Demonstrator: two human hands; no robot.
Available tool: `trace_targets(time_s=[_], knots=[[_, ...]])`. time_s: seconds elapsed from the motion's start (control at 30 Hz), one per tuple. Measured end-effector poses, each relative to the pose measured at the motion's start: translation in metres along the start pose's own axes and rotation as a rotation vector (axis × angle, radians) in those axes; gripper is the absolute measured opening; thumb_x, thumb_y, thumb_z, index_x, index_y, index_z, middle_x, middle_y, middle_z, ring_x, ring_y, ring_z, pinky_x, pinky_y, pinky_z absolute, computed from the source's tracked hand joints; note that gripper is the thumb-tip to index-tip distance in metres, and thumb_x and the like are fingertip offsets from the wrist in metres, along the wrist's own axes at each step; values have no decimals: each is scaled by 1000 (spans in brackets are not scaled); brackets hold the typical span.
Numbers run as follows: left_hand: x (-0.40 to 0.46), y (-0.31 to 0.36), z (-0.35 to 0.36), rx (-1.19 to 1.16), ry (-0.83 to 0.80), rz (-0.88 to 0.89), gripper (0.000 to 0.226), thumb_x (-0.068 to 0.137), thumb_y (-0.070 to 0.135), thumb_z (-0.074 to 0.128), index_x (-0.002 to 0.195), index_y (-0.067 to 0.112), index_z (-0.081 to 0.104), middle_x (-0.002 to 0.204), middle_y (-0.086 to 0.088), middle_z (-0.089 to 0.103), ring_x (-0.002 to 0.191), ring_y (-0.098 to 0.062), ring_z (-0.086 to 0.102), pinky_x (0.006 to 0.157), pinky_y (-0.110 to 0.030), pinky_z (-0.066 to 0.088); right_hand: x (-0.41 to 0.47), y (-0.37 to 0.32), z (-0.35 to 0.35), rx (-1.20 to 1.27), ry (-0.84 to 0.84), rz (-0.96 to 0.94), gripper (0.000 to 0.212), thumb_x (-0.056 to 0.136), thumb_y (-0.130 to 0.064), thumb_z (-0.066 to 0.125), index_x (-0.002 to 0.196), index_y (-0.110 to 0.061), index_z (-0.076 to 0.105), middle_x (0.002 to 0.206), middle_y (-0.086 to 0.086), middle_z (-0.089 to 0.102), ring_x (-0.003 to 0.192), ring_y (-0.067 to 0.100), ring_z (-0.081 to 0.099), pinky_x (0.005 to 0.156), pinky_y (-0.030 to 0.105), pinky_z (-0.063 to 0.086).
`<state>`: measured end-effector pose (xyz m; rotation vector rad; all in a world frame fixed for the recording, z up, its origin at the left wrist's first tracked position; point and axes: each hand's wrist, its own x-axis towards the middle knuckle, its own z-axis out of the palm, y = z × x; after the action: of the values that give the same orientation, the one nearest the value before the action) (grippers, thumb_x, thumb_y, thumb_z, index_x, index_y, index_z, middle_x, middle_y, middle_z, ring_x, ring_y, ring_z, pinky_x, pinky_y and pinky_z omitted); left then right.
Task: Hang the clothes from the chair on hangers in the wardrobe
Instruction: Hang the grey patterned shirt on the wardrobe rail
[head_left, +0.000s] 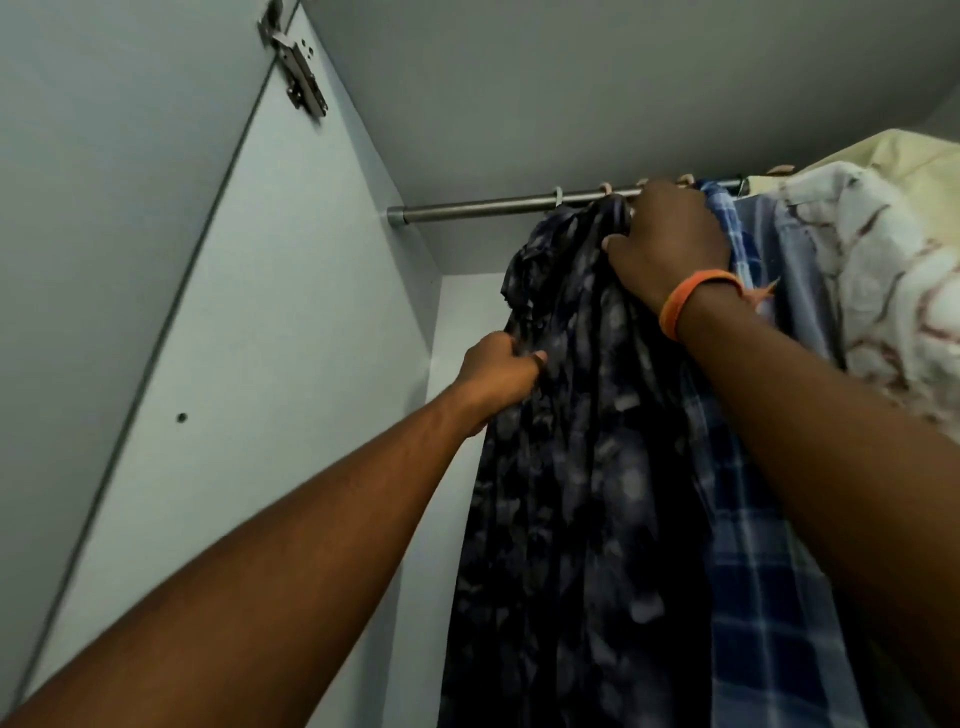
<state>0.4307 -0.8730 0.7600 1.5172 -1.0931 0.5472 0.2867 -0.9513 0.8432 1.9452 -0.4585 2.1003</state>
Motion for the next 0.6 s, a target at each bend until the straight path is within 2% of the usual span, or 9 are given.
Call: trace_targets(time_s=[0.07, 0.13, 0.17, 0.23, 0.27, 0.37, 0.43, 0.5, 0.6], knots=[[-36, 14, -4, -13, 45, -63, 27, 99, 29, 57, 74, 26, 46, 83, 5, 54, 84, -16, 56, 87, -37, 53, -24, 3, -15, 157, -8, 52, 22, 84, -18, 62, 102, -5, 64, 108, 22, 67, 101, 41, 63, 79, 40, 51], [-77, 26, -7, -19, 82, -111, 22, 97, 29, 59, 77, 27, 50, 89, 2, 58, 91, -20, 59, 94, -43, 54, -58, 3, -35, 311, -11, 129, 22, 83, -23, 64, 101, -10, 64, 104, 16, 68, 98, 37, 64, 77, 37, 49], [-100, 31, -9, -14, 104, -127, 10, 97, 30, 60, 89, 24, 58, 98, -1, 62, 98, -22, 61, 96, -44, 53, -79, 1, -45, 375, -13, 151, 20, 84, -26, 65, 99, -13, 64, 102, 13, 69, 97, 35, 64, 76, 36, 49], [-139, 34, -12, 17, 144, -168, 30, 95, 32, 62, 119, 15, 62, 115, -4, 65, 106, -24, 63, 98, -43, 52, -117, -7, -58, 487, -27, 182, 16, 85, -30, 66, 96, -18, 64, 96, 8, 71, 92, 30, 65, 73, 33, 48], [-163, 37, -18, 35, 175, -215, 36, 95, 32, 63, 125, 14, 60, 117, -3, 66, 107, -24, 63, 99, -43, 52, -139, -14, -64, 555, -59, 209, 16, 86, -32, 67, 95, -19, 64, 92, 6, 71, 88, 28, 66, 71, 31, 49], [-229, 45, -41, 112, 241, -302, 32, 95, 29, 62, 124, 16, 61, 110, 1, 66, 103, -20, 64, 97, -41, 53, -199, -35, -83, 701, -191, 313, 20, 84, -39, 66, 93, -21, 65, 92, 4, 71, 83, 23, 66, 72, 34, 54], [-272, 50, -62, 192, 286, -343, 29, 96, 28, 62, 122, 16, 61, 107, 4, 64, 102, -16, 63, 94, -33, 52, -236, -55, -99, 822, -284, 359, 18, 84, -37, 68, 91, -20, 66, 86, 3, 70, 78, 21, 65, 71, 33, 53], [-318, 67, -87, 300, 354, -367, 27, 97, 26, 60, 122, 15, 61, 109, 6, 62, 100, -11, 60, 87, -23, 46, -272, -83, -118, 975, -374, 413, 15, 83, -34, 69, 86, -20, 66, 74, 1, 67, 71, 22, 65, 69, 37, 55], [-382, 95, -125, 455, 389, -438, 28, 98, 28, 58, 123, 15, 60, 113, 3, 62, 100, -10, 58, 83, -21, 43, -319, -135, -157, 1145, -545, 498, 16, 83, -37, 70, 83, -22, 65, 70, -2, 66, 64, 21, 66, 62, 43, 59]])
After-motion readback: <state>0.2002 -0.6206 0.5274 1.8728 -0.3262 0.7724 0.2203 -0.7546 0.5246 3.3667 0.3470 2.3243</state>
